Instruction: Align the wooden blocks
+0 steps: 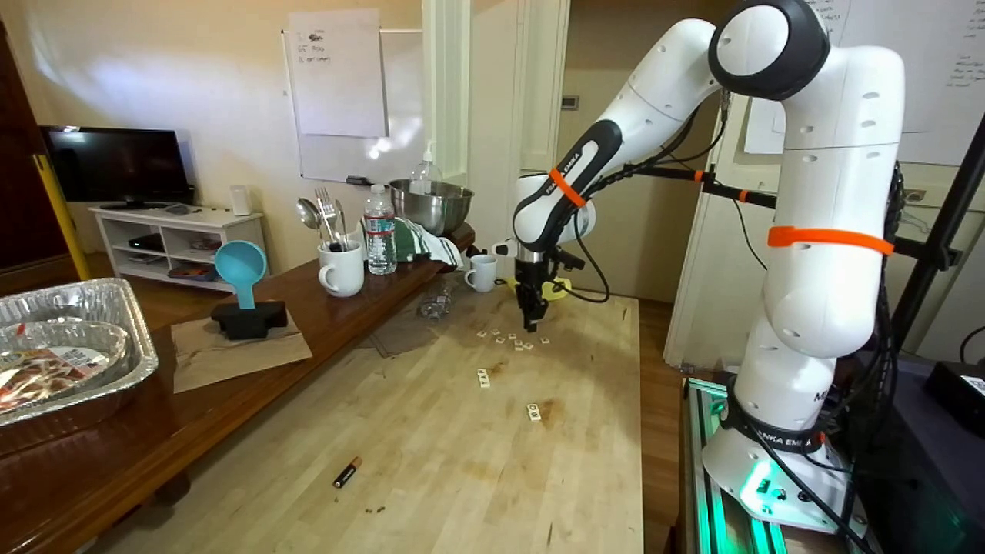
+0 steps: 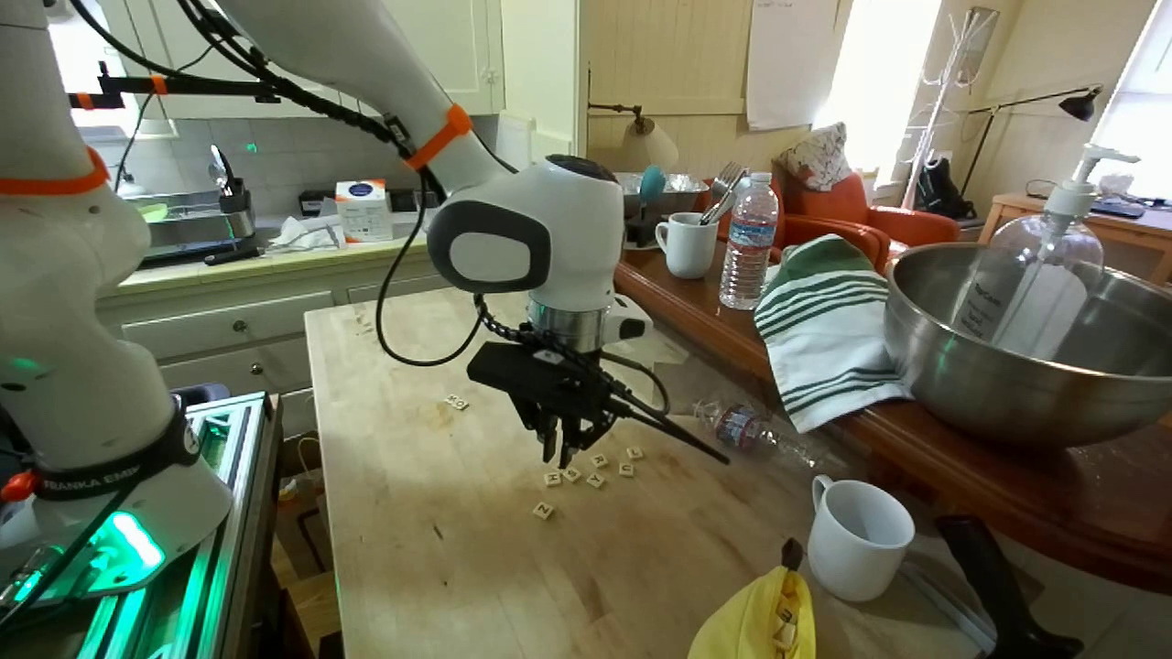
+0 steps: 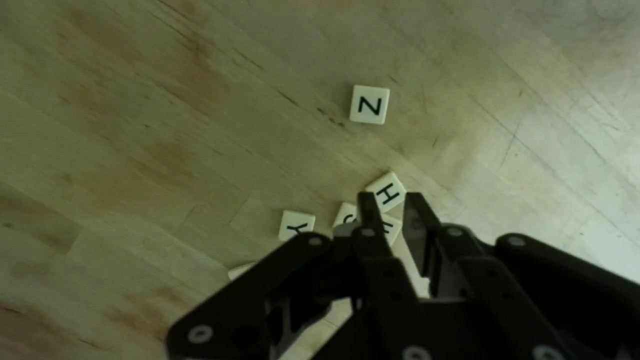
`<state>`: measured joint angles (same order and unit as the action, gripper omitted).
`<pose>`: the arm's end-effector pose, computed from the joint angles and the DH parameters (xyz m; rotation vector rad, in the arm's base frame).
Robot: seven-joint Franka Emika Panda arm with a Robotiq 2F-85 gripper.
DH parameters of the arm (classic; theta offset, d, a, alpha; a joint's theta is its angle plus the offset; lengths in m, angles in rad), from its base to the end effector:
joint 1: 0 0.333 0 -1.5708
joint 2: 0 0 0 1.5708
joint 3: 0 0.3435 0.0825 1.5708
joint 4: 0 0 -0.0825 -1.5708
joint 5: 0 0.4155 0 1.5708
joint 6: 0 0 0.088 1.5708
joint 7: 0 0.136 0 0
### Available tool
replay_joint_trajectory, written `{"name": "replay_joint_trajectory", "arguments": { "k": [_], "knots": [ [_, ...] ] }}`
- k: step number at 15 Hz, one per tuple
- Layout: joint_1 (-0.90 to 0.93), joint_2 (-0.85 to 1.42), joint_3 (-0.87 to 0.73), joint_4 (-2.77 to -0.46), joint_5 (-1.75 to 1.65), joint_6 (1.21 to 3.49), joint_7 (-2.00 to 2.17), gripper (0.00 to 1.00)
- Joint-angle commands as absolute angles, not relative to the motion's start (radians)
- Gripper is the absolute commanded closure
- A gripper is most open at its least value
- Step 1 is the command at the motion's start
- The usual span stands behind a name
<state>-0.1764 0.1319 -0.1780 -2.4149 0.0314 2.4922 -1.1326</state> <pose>0.4767 -0.1778 0.2252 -2.8911 -1.1440 0.0650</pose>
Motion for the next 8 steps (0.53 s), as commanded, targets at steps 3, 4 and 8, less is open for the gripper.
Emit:
{"name": "replay_joint_trajectory", "arguments": {
  "k": [3,4,8],
  "knots": [
    [-0.214,0.176,-0.138,-2.42,0.108,2.57,-1.205,1.0],
    [-0.216,0.184,-0.133,-2.419,0.116,2.586,-1.207,1.0],
    [-0.224,0.207,-0.113,-2.417,0.117,2.632,-1.208,1.0]
  ]
}}
